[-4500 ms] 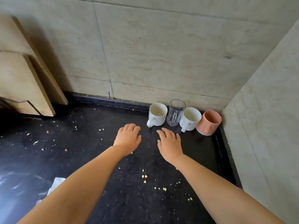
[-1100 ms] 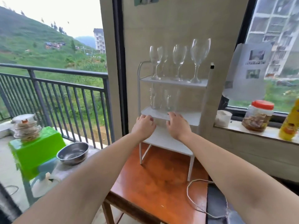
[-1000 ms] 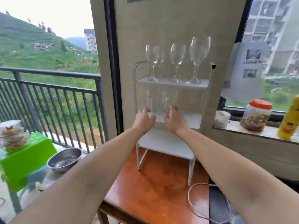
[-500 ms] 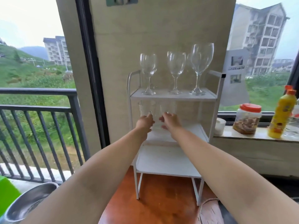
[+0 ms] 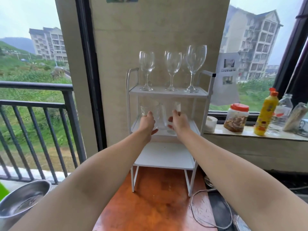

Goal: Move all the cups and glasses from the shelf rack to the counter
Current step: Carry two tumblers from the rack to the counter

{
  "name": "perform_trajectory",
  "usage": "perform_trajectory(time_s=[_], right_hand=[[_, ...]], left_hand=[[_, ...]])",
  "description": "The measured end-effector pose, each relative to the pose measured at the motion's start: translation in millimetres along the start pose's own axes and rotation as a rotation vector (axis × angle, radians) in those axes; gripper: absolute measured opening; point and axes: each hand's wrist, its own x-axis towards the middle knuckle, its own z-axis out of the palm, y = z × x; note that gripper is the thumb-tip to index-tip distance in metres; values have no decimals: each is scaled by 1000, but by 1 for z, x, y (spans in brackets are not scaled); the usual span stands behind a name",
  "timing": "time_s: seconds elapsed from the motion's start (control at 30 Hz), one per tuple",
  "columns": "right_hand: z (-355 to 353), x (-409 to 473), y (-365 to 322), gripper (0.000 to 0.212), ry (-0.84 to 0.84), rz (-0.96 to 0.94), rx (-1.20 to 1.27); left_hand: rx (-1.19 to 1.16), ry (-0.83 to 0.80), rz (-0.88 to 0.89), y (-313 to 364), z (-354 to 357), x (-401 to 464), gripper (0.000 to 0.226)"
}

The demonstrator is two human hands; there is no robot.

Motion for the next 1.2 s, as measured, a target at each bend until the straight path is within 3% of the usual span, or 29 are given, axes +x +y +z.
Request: perform_trajectory(time_s=[0.2,0.37,0.7,0.87,1.2], right_hand=[[-39,-55,-6,27,-30,-29,108],[-80,-110,2,33,14,-36,173],[-125,-184,57,33,86,79,117],[-133,-224,95,33,183,202,102],[-146,-349,167,37,533,449,138]], left_hand=[[-46,37,54,-8,0,-59,23],[-168,34,40,-24,6,-115,32],[-42,-99,-84,-82,-4,-186,37],[47,-159,-154,-121,-20,-211,40],[232,-307,-398,-204,-65,-278,38]])
